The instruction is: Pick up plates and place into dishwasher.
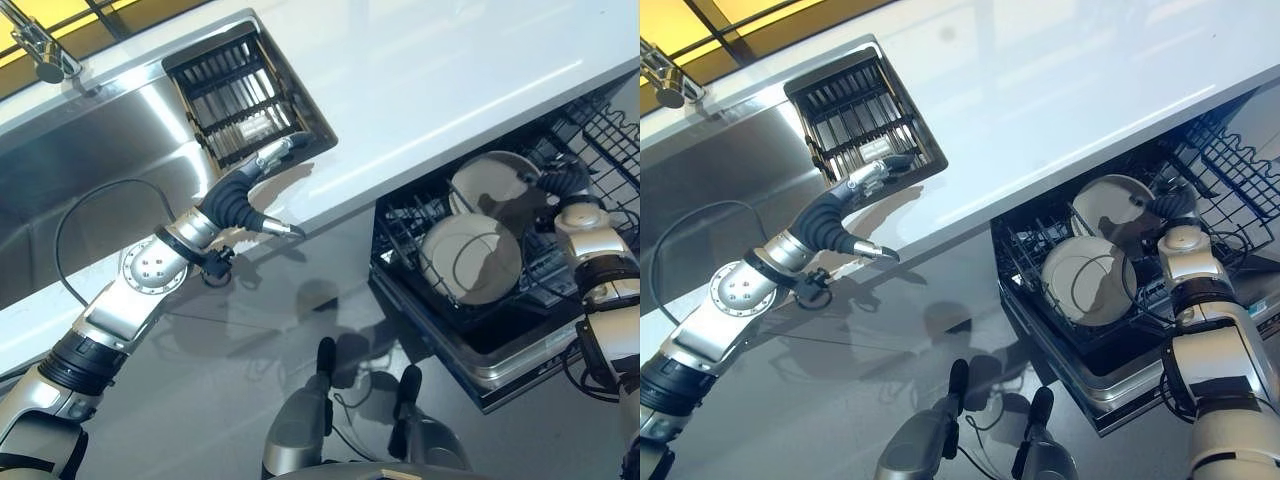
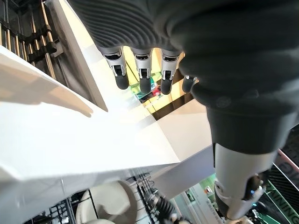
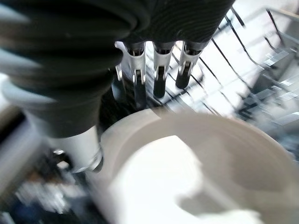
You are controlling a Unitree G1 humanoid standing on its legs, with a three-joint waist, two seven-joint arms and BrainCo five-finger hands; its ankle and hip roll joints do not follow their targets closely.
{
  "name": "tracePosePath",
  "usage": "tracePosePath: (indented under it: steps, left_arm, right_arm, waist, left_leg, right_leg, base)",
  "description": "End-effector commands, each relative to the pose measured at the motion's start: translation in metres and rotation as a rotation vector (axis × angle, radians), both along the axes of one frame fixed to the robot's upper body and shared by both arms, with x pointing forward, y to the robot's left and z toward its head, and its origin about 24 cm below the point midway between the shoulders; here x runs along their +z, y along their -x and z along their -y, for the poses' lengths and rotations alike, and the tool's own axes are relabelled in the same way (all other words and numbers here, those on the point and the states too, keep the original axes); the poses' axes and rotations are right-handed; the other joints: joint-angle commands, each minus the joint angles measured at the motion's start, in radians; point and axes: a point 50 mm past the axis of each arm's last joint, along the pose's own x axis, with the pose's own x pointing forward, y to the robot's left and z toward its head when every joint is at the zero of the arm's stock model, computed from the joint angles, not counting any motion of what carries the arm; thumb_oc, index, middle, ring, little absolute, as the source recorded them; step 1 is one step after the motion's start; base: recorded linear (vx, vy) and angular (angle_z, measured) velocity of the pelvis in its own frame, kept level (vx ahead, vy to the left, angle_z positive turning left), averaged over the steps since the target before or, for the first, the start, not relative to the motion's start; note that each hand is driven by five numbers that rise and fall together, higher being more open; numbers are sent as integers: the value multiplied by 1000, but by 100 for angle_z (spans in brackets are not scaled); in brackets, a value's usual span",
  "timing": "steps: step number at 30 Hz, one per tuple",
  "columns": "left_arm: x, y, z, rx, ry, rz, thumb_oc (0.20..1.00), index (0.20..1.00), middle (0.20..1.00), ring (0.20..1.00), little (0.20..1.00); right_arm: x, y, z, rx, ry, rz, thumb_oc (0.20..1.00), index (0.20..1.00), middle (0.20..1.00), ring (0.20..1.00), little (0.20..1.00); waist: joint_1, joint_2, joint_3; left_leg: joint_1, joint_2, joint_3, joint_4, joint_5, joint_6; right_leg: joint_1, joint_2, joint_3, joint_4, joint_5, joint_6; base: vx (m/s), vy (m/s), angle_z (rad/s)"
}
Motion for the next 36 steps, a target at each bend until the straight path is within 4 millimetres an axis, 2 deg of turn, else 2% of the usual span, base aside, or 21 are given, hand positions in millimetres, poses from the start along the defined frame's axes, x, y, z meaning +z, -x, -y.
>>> tracePosePath:
  steps: [1,4,9,11,12,14,15,17,18,22,24,28,33,36]
  left_arm:
    - [9,12,8,-61,63,89,1000,1000,1000,1000,1000]
    - [2,13,15,-89,90,68,1000,1000,1000,1000,1000]
    - [-1,13,29,-126,87,77,1000,1000,1000,1000,1000]
    - [0,11,33,-139,110,71,1000,1000,1000,1000,1000]
    - [1,11,34,-140,111,71,1000,1000,1000,1000,1000]
    - [2,9,38,-148,150,66,1000,1000,1000,1000,1000]
    - [2,8,39,-146,155,67,1000,1000,1000,1000,1000]
    - [3,6,42,-141,157,69,1000,1000,1000,1000,1000]
    - [3,4,44,-130,157,72,1000,1000,1000,1000,1000]
    - [5,1,49,-117,154,79,1000,1000,1000,1000,1000]
    - [5,0,51,-105,160,82,1000,1000,1000,1000,1000]
    - [8,1,53,-111,173,94,1000,1000,1000,1000,1000]
    - [9,2,56,-128,167,96,1000,1000,1000,1000,1000]
    - [10,3,58,-137,157,97,1000,1000,1000,1000,1000]
  right_arm:
    - [17,6,-2,-100,94,164,1000,1000,1000,1000,1000]
    - [-1,14,1,-234,257,81,1000,1000,1000,1000,1000]
    - [-24,24,8,-338,252,16,1000,1000,1000,1000,1000]
    - [-38,26,9,-342,186,-14,1000,1000,1000,1000,1000]
    - [-38,26,9,-344,182,-14,1000,1000,1000,1000,1000]
    - [-49,27,12,-331,66,-38,1000,1000,1000,1000,1000]
    - [-57,30,16,-335,-8,-51,1000,1000,1000,1000,1000]
    - [-67,34,19,-346,-62,-73,1000,1000,1000,1000,1000]
    - [-75,36,19,-356,-97,-94,1000,1000,1000,1000,1000]
    - [-86,38,17,-366,-190,-124,1000,1000,1000,1000,1000]
    - [-88,33,11,-337,-235,-142,1000,1000,1000,1000,1000]
    - [-101,32,5,-274,-375,-217,1000,1000,1000,1000,1000]
    - [-119,33,-5,-211,-504,-299,1000,1000,1000,1000,1000]
    - [-118,23,-18,-47,-587,-290,1000,1000,1000,1000,1000]
  waist:
    - [-11,-24,-27]
    - [-22,-33,-49]
    - [-31,-39,-60]
    - [-33,-38,-57]
    - [-32,-38,-55]
    - [-35,-35,-33]
    - [-33,-35,-16]
    - [-34,-38,2]
    - [-36,-36,24]
    - [-38,-26,55]
    - [-40,-15,72]
    - [-40,-6,98]
    - [-37,-1,115]
    - [-33,1,121]
  left_leg:
    - [35,-47,44,45,-200,16]
    - [54,-47,51,49,-209,22]
    - [61,-48,63,88,-233,33]
    - [55,-53,65,144,-256,40]
    - [51,-54,65,155,-262,41]
    - [22,-53,77,266,-303,47]
    - [2,-53,76,343,-339,51]
    - [-37,-53,80,431,-377,64]
    - [-72,-52,88,520,-424,79]
    - [-181,-67,89,713,-511,109]
    - [-219,-67,88,780,-536,126]
    - [-290,-79,81,885,-568,143]
    - [-331,-80,81,951,-589,153]
    - [-347,-82,73,974,-592,156]
  right_leg:
    - [-79,-60,21,77,-102,54]
    - [-63,-58,36,75,-102,57]
    - [-53,-61,45,105,-120,50]
    - [-53,-69,44,150,-143,40]
    - [-56,-70,44,160,-149,40]
    - [-76,-90,33,256,-190,21]
    - [-87,-100,30,325,-223,10]
    - [-116,-112,27,401,-250,-4]
    - [-150,-116,34,493,-293,-19]
    - [-246,-133,41,682,-368,-51]
    - [-303,-151,55,784,-403,-62]
    - [-382,-174,80,887,-435,-73]
    - [-427,-180,87,950,-455,-85]
    - [-444,-177,92,973,-463,-92]
  base:
    - [79,94,0]
    - [50,72,1]
    - [-10,50,-1]
    - [-38,63,-2]
    - [-60,99,-1]
    - [-94,102,-3]
    - [-95,56,-4]
    - [-93,32,-4]
    - [-129,29,-8]
    - [-131,28,-12]
    - [-128,50,-1]
    - [-130,7,-4]
    - [-67,-23,5]
    - [-28,-35,2]
